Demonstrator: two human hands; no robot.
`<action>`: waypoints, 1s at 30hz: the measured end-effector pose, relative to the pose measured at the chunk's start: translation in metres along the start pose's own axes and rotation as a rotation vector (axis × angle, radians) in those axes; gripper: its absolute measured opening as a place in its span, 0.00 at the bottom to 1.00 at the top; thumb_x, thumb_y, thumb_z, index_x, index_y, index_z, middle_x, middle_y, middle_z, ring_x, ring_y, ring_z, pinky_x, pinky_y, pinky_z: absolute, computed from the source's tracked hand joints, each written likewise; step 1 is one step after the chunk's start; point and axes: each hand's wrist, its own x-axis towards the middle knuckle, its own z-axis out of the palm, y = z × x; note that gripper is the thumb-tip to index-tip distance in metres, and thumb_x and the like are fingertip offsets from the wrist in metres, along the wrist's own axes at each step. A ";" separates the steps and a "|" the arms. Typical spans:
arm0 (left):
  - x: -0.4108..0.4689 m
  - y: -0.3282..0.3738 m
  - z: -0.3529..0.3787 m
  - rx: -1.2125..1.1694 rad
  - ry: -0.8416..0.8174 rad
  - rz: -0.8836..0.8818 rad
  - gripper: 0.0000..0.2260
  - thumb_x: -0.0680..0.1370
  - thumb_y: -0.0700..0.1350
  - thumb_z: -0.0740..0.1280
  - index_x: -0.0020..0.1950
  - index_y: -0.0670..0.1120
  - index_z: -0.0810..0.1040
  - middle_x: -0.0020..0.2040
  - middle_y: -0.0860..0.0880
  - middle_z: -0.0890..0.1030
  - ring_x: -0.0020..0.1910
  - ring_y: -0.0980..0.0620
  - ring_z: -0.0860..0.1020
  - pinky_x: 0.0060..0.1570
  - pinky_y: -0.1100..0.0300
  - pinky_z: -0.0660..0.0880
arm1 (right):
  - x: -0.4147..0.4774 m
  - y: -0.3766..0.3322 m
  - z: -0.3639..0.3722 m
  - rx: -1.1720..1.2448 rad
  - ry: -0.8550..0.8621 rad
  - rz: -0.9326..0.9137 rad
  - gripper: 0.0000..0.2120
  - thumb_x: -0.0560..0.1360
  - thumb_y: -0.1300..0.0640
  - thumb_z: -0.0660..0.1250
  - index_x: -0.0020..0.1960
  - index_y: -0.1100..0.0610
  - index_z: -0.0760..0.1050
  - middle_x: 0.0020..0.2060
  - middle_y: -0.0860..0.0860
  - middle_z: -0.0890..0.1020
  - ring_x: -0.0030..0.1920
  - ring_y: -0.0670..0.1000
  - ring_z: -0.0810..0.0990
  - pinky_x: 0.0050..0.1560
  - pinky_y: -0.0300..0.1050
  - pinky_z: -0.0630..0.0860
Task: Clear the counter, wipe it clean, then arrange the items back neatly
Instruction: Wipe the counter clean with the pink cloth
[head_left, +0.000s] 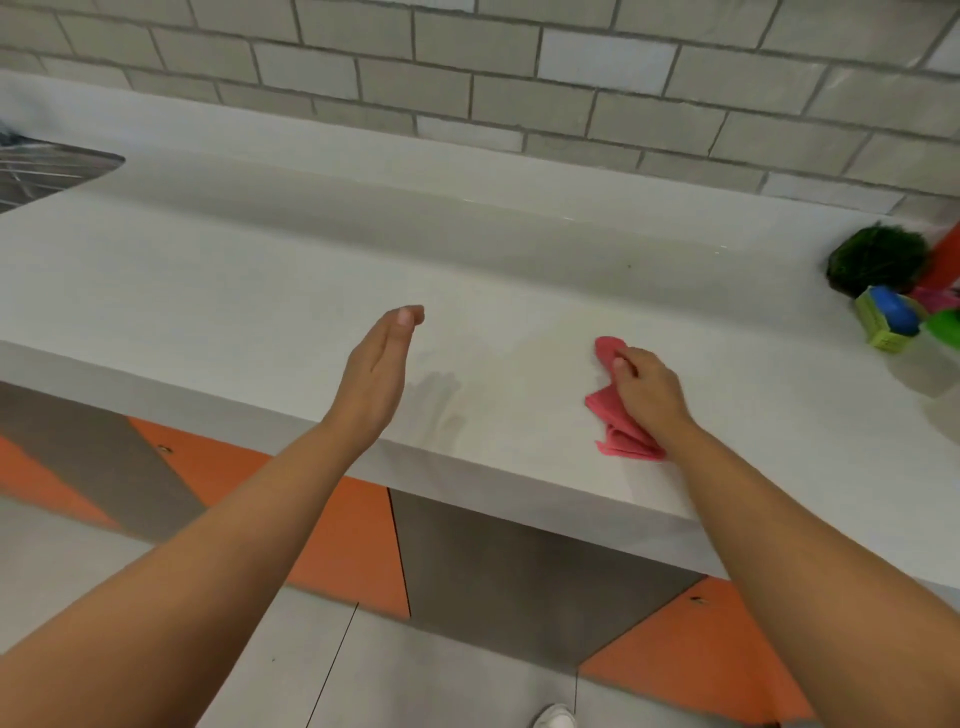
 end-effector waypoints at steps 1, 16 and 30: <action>0.000 -0.001 0.001 -0.006 -0.004 -0.001 0.22 0.82 0.55 0.47 0.69 0.48 0.69 0.67 0.52 0.72 0.67 0.56 0.68 0.66 0.62 0.61 | -0.003 -0.005 0.011 -0.091 0.009 -0.022 0.22 0.78 0.53 0.56 0.68 0.62 0.69 0.66 0.62 0.72 0.67 0.59 0.68 0.66 0.44 0.61; 0.050 0.006 0.053 -0.073 0.027 0.015 0.20 0.82 0.53 0.50 0.68 0.47 0.70 0.66 0.53 0.73 0.66 0.58 0.69 0.62 0.66 0.62 | 0.042 -0.002 -0.027 0.326 0.124 -0.012 0.14 0.78 0.64 0.60 0.62 0.60 0.76 0.51 0.51 0.79 0.47 0.49 0.79 0.37 0.18 0.67; 0.183 -0.013 0.125 0.056 0.031 -0.050 0.20 0.82 0.53 0.51 0.67 0.45 0.71 0.64 0.51 0.74 0.61 0.56 0.69 0.59 0.65 0.61 | 0.132 0.072 -0.012 -0.157 -0.045 -0.192 0.19 0.79 0.65 0.56 0.70 0.60 0.68 0.71 0.57 0.68 0.72 0.55 0.63 0.71 0.45 0.55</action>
